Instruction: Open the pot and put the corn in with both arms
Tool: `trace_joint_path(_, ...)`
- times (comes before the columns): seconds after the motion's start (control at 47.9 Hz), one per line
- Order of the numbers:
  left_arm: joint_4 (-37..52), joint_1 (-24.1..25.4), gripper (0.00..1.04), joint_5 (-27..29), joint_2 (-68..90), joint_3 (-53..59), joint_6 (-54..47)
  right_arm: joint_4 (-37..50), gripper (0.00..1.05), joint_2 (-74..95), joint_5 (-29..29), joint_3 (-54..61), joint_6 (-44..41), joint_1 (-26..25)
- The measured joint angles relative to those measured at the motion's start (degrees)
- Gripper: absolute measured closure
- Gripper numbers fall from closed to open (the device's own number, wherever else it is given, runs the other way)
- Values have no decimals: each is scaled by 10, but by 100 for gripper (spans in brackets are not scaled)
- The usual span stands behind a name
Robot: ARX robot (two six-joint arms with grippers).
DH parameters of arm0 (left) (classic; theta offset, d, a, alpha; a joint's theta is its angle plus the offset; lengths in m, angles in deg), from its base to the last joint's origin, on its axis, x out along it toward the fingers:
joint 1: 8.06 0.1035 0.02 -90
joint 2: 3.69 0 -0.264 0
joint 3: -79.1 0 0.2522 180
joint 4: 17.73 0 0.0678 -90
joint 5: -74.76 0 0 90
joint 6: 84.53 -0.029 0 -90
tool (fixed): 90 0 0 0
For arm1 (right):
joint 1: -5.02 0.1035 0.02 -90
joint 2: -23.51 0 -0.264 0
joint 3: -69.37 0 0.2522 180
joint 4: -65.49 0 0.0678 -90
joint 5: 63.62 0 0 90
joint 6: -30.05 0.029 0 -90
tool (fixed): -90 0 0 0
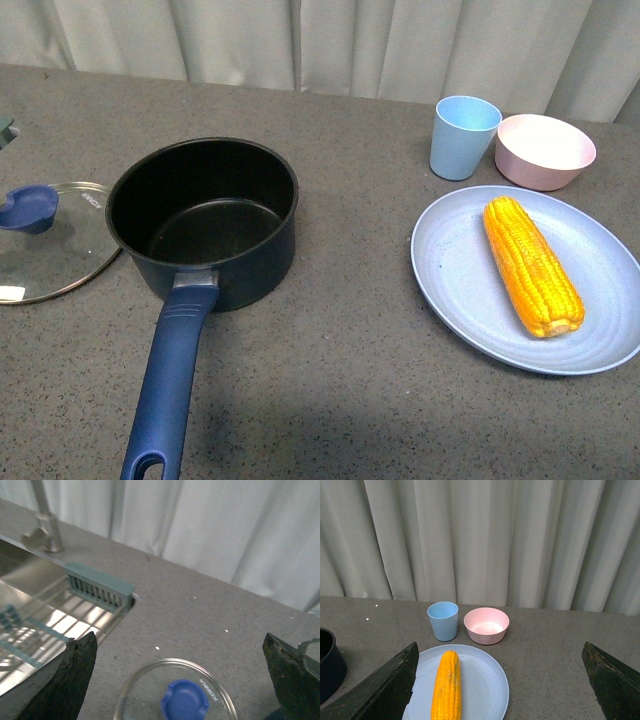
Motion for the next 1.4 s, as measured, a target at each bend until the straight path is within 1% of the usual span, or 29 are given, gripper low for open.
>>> trace_joint_path(0.021, 9, 4, 13, -41, -13, 8, -11, 0, 9, 0, 0, 0, 0, 0)
trace_joint_path(0.063, 17, 7, 20, -99, -38, 19, -21, 0, 9, 0, 0, 0, 0, 0)
trace_joint_path(0.084, 18, 7, 26, -130, -55, 28, -26, 0, 9, 0, -1, 0, 0, 0)
trace_joint_path(0.125, 16, 1, 35, -150, -80, 44, -35, 0, 9, 0, 0, 0, 0, 0)
trace_joint_path(0.188, 4, -11, 49, -151, -113, 73, -41, 0, 9, 0, 0, 0, 0, 0)
trace_joint_path(0.23, -2, -14, 55, -145, -126, 82, -42, 0, 9, 0, 0, 0, 0, 0)
trace_joint_path(0.334, -23, -26, 73, -132, -173, 108, -44, 0, 9, 0, 0, 0, 0, 0)
trace_joint_path(0.418, -36, -32, 83, -128, -200, 119, -46, 0, 9, 0, 0, 0, 0, 0)
trace_joint_path(0.481, -52, -38, 94, -122, -226, 130, -47, 0, 9, 0, 0, 0, 0, 0)
trace_joint_path(0.543, -67, -42, 101, -117, -248, 140, -47, 0, 9, 0, 0, 0, 0, 0)
trace_joint_path(0.648, -93, -49, 101, -110, -285, 153, -48, 0, 9, 0, 0, 0, 0, 0)
trace_joint_path(0.689, -107, -66, 101, -79, -306, 158, -48, 0, 9, 0, 0, 0, 0, 0)
trace_joint_path(0.794, -146, -93, 101, -71, -359, 170, -49, 0, 9, 0, 0, 0, 0, 0)
trace_joint_path(1.128, -280, -94, 101, -67, -518, 185, -48, 0, 9, 0, 0, 0, 0, 0)
trace_joint_path(1.4, -363, -94, 101, -67, -607, 186, -48, 0, 9, 0, 0, 0, 0, 0)
